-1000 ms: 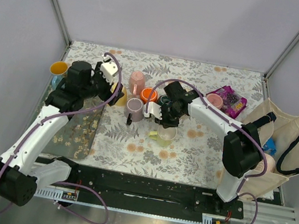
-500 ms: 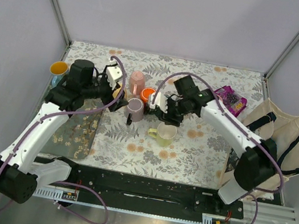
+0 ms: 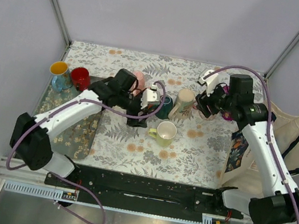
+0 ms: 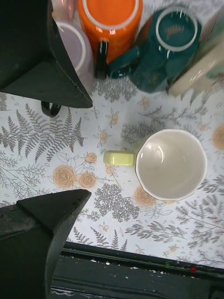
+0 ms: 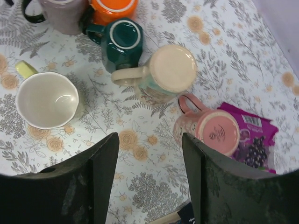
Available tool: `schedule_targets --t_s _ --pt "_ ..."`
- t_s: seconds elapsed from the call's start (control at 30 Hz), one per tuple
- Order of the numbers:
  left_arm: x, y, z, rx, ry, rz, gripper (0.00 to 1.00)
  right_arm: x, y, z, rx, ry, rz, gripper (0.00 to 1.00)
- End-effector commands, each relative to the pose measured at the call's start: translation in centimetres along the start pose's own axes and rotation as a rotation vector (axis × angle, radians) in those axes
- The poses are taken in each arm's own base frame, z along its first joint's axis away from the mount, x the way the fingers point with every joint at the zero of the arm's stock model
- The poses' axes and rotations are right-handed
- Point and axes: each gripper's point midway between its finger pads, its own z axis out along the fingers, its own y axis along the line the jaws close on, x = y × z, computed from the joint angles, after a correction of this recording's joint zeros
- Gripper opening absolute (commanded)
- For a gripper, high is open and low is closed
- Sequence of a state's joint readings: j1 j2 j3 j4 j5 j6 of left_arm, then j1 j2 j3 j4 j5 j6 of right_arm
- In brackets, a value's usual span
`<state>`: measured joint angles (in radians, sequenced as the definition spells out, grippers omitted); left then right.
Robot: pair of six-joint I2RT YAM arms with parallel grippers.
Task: Turn the mug right side up
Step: Move the cup to the tray.
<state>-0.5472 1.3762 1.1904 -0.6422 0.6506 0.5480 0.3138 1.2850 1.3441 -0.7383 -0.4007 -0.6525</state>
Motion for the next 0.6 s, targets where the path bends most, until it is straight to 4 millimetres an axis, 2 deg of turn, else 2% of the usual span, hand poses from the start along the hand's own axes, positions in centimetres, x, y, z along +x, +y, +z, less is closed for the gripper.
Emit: schedule_targets --t_s 0.0,0.13,0.37,0.57 --pt "0.0 0.3 2.4 0.015 0.050 0.075 0.73 0.2 -2.0 -2.4 0.148 -0.048 0.119 0.66" --pt "1.9 0.3 4.8 0.044 0.145 0.090 0.72 0.8 -1.7 -2.9 0.165 -0.057 0.155 0.66" --pt "3.0 -0.3 7.6 0.106 0.175 0.074 0.70 1.1 -1.6 -2.8 0.165 -0.060 0.178 0.66" --pt "4.6 -1.2 10.3 0.134 0.224 0.062 0.67 0.4 -1.8 -2.6 0.155 -0.089 0.207 0.65"
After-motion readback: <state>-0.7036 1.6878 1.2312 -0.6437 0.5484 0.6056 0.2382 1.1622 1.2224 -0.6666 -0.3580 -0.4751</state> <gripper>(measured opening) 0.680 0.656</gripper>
